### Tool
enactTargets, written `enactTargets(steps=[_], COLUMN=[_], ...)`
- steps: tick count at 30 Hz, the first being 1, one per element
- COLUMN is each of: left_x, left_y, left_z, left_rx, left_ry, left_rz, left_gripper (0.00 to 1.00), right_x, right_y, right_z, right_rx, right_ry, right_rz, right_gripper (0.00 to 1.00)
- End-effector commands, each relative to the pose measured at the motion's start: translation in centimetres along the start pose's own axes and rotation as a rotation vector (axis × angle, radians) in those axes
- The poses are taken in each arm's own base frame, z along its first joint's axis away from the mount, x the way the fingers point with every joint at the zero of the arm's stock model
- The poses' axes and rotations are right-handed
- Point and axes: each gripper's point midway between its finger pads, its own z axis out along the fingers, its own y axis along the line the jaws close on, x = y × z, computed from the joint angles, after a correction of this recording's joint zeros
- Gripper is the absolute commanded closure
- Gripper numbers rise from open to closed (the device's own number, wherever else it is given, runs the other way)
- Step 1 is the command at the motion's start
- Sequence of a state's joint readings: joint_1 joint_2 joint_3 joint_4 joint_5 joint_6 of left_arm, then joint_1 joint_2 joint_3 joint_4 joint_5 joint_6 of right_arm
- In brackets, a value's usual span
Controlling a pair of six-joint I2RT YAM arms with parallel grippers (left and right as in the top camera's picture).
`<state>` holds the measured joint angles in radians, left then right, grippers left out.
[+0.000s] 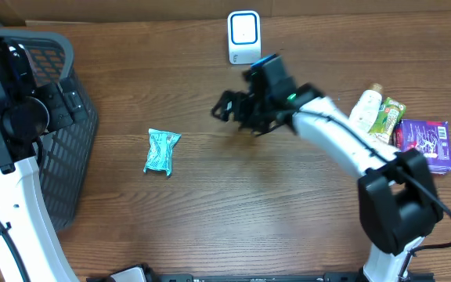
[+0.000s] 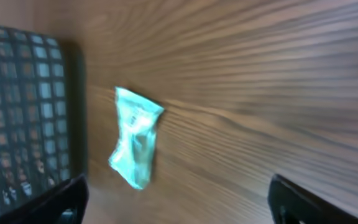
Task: Scan the item barcode
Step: 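Move the right gripper left to the mint-green snack bag, then grasp the mint-green bag with the right gripper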
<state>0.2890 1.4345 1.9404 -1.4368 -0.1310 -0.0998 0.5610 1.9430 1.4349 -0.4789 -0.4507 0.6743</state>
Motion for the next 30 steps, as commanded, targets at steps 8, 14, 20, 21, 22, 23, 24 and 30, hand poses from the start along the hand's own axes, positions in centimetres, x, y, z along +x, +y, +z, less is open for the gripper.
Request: enactTargets(steps=[8, 14, 20, 21, 22, 23, 24, 30], left_x=[-0.4, -0.4, -0.4, -0.4, -0.4, -0.4, -0.4, -0.4], left_y=[0.0, 0.0, 0.0, 0.0, 0.0, 0.0, 0.0, 0.0], left_z=[-0.4, -0.4, -0.4, -0.4, -0.4, -0.4, -0.4, -0.4], left_rx=[0.005, 0.005, 0.005, 0.005, 0.005, 0.005, 0.005, 0.005], left_ry=[-0.016, -0.016, -0.016, -0.016, -0.016, -0.015, -0.016, -0.015], left_rz=[-0.017, -0.017, -0.017, -0.017, -0.017, -0.017, -0.017, -0.016], left_gripper=[0.0, 0.0, 0.01, 0.0, 0.0, 0.01, 0.01, 0.0], right_x=[6.7, 8.9, 10.7, 11.0, 11.0, 10.9, 10.8, 10.6], right_y=[2.7, 3.2, 4.9, 5.1, 5.2, 5.1, 4.9, 2.8], right_z=[7.8, 11.2, 13.5, 13.8, 14.1, 14.3, 14.5, 16.0], right_rx=[0.054, 0.019, -0.043, -0.052, -0.058, -0.051, -0.047, 0.002], right_ry=[-0.008, 0.018, 0.015, 0.014, 0.005, -0.004, -0.013, -0.033], right_rz=[-0.064, -0.155, -0.213, -0.222, -0.231, -0.232, -0.231, -0.129], right_gripper=[0.16, 0.28, 0.39, 0.39, 0.41, 0.43, 0.45, 0.67])
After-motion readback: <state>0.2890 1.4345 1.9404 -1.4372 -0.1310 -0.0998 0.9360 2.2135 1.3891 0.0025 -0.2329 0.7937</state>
